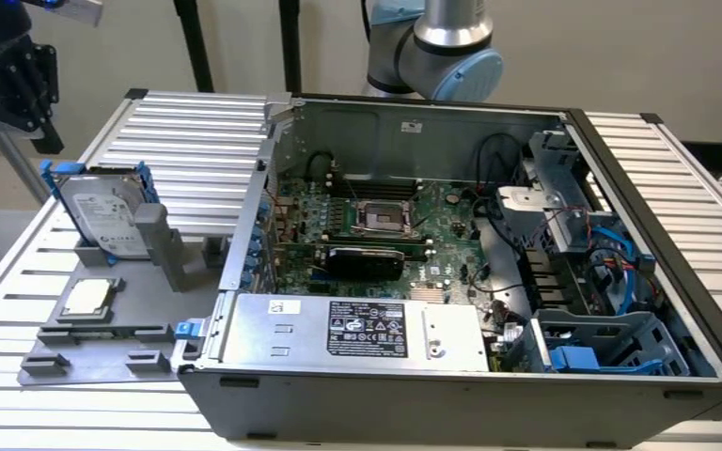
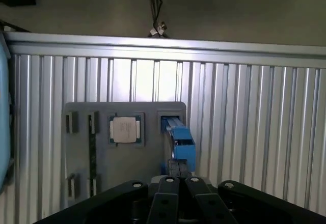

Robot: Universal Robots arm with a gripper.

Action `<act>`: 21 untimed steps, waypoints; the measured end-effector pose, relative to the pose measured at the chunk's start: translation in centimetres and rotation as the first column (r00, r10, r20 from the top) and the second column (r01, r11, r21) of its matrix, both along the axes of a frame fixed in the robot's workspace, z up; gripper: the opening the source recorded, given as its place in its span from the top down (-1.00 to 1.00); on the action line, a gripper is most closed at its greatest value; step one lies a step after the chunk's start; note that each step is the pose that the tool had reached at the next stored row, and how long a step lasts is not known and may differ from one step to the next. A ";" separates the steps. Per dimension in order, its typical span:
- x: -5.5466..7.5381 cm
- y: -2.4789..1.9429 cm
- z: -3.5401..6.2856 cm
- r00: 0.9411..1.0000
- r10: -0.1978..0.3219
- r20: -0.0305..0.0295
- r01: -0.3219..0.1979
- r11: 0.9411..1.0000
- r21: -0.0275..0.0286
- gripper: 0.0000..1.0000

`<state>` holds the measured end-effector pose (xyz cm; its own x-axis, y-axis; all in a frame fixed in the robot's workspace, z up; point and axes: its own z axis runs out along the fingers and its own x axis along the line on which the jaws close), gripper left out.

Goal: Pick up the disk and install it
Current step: 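Pick up the disk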

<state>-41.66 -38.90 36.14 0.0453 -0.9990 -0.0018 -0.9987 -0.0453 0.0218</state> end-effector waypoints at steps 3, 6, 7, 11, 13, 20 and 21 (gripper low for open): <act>0.1 0.08 -0.03 1.000 0.016 0.000 -0.016 1.000 0.000 0.79; 0.1 0.33 -0.04 1.000 0.030 0.000 -0.030 1.000 0.000 0.79; 0.1 0.50 -0.05 0.999 0.033 0.000 -0.033 0.999 0.000 0.79; 0.1 1.04 -0.12 0.999 0.041 0.000 -0.041 0.999 0.000 0.79; 0.1 1.06 -0.14 0.999 0.045 0.000 -0.045 0.999 0.000 0.79; 0.1 1.08 -0.20 0.999 0.048 0.000 -0.048 0.999 0.000 0.52; 0.1 1.08 -0.24 0.999 0.048 0.000 -0.048 0.999 0.000 0.40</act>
<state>-41.53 -37.82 35.90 0.0928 -0.9957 -0.0018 -0.9954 -0.0928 0.0217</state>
